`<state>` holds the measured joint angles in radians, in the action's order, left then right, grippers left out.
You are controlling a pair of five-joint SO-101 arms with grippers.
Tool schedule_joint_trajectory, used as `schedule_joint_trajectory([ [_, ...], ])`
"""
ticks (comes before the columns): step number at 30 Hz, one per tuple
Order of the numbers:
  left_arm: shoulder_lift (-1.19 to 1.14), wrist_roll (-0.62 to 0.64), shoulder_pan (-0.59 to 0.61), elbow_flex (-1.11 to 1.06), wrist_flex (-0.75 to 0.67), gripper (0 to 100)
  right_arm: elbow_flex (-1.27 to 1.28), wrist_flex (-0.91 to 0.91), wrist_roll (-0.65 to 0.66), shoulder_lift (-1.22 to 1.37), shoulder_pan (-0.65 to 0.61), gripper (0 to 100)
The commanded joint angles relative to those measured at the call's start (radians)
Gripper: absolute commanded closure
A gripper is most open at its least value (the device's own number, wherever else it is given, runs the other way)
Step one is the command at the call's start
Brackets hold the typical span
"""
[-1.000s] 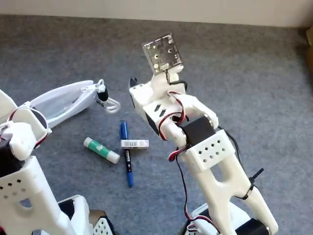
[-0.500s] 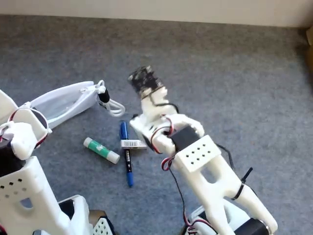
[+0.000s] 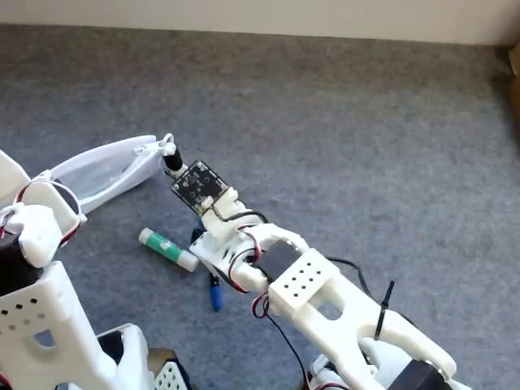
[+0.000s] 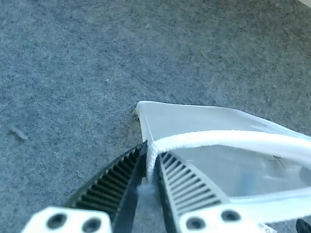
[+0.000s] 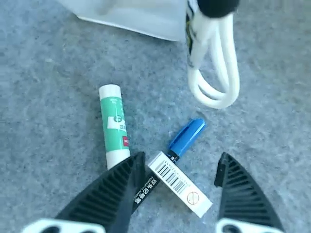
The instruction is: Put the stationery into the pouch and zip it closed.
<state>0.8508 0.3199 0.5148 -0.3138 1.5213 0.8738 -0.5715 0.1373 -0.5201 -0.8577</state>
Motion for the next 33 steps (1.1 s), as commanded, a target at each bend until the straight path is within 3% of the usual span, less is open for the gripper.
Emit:
schedule_joint_trajectory([
  [1, 0.019, 0.014, 0.008, 0.002, -0.025, 99, -0.018, 0.068, 0.012, 0.077, -0.012, 77.2],
  [8, 0.019, 0.014, 0.008, 0.001, -0.021, 99, -0.071, 0.104, 0.012, 0.289, -0.005, 76.9],
  [22, 0.019, 0.011, 0.008, 0.001, -0.018, 99, -0.11, 0.102, 0.014, 0.424, -0.004, 77.1],
  [26, 0.019, 0.009, 0.008, 0.001, -0.017, 99, -0.108, 0.101, 0.091, 0.426, 0.012, 77.1],
  [33, 0.019, 0.009, 0.008, 0.001, -0.017, 99, -0.108, 0.101, 0.1, 0.424, 0.061, 80.7],
])
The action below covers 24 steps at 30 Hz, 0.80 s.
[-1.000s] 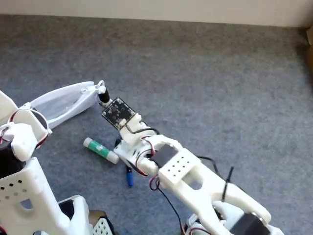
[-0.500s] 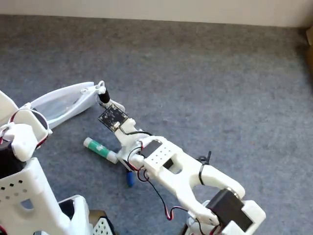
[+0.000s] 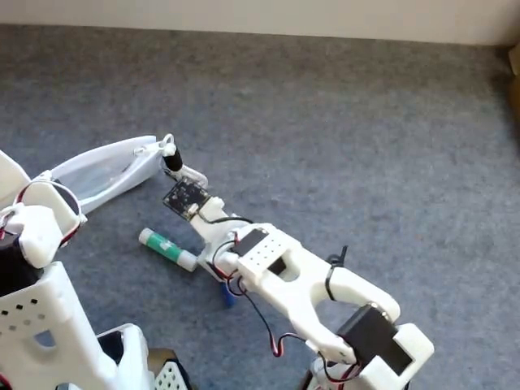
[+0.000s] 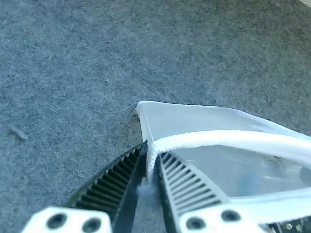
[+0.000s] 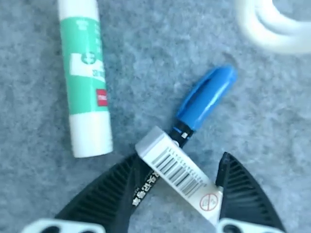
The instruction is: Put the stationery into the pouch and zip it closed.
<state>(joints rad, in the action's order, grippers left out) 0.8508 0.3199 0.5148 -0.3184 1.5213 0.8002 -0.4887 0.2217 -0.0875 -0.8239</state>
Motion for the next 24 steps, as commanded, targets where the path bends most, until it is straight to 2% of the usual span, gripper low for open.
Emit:
schedule_joint_trajectory([
  [1, 0.019, 0.009, 0.008, 0.005, -0.017, 99, -0.035, 0.018, 0.017, -0.007, 0.027, 82.7],
  [8, 0.019, 0.009, 0.008, 0.004, -0.017, 99, -0.036, 0.019, 0.017, -0.01, 0.041, 98.1],
  [15, 0.019, 0.009, 0.008, 0.004, -0.017, 99, -0.065, 0.007, 0.018, -0.01, 0.082, 98.2],
  [24, 0.019, 0.009, 0.008, 0.001, -0.017, 99, -0.246, -0.266, 0.063, 0.001, 0.236, 98.2],
])
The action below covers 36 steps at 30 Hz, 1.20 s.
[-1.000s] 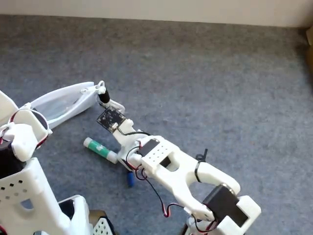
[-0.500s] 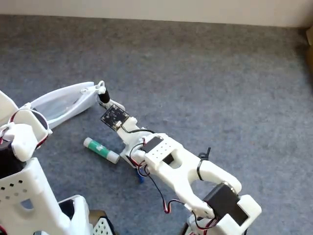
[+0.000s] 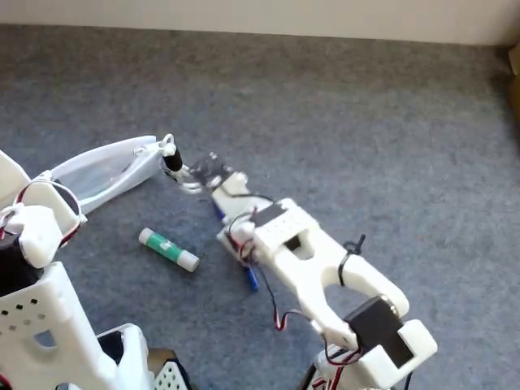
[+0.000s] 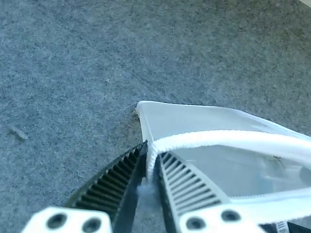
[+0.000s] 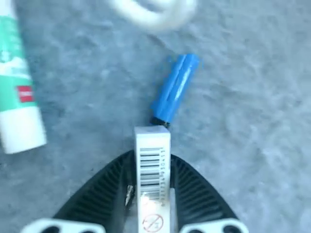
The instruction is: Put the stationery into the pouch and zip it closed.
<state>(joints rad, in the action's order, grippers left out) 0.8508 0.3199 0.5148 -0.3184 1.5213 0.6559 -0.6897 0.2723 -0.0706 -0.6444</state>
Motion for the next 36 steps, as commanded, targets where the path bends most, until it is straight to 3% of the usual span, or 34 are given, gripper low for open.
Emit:
schedule_joint_trajectory([
  [1, 0.019, 0.009, 0.007, -0.004, -0.018, 99, -0.113, -0.074, 0.012, -0.016, 0.07, 98.2],
  [6, 0.019, 0.009, 0.004, -0.007, -0.023, 99, -0.131, -0.074, 0.012, -0.015, 0.099, 97.4],
  [12, 0.019, 0.009, 0.004, -0.007, -0.023, 99, -0.128, -0.074, 0.011, -0.013, 0.136, 87.5],
  [33, 0.019, 0.009, 0.004, -0.007, -0.023, 99, -0.131, -0.07, 0.011, -0.013, 0.082, 87.5],
  [36, 0.019, 0.009, 0.004, -0.007, -0.023, 99, -0.13, 0.015, 0.011, 0.002, 0.087, 87.5],
])
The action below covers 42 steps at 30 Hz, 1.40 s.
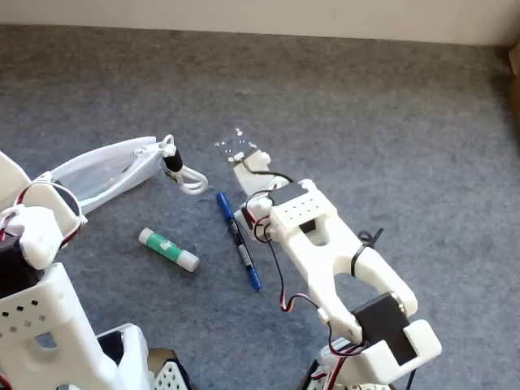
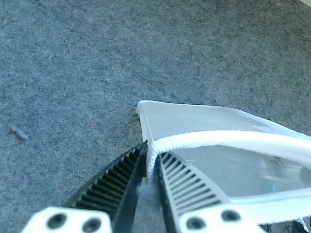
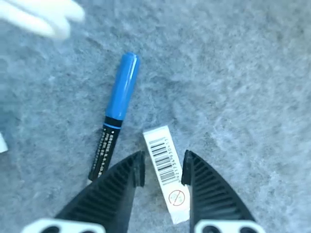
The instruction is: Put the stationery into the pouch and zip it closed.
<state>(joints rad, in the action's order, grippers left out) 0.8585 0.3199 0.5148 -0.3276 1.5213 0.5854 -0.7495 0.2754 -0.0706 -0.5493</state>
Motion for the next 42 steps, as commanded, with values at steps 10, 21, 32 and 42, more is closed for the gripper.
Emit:
schedule_joint_trajectory([
  [10, 0.012, 0.009, 0.004, 0.001, -0.023, 99, -0.117, 0.145, 0.008, 0.225, -0.007, 87.5],
  [21, 0.012, 0.009, 0.004, -0.018, -0.034, 99, -0.13, 0.062, 0.012, 0.223, 0.016, 97.1],
  [32, 0.012, 0.009, 0.002, -0.025, -0.043, 99, -0.259, -0.26, -0.023, 0.102, 0.013, 97.5],
  [42, 0.012, 0.015, -0.021, -0.004, -0.046, 99, -0.22, -0.277, -0.123, -0.133, -0.019, 97.5],
])
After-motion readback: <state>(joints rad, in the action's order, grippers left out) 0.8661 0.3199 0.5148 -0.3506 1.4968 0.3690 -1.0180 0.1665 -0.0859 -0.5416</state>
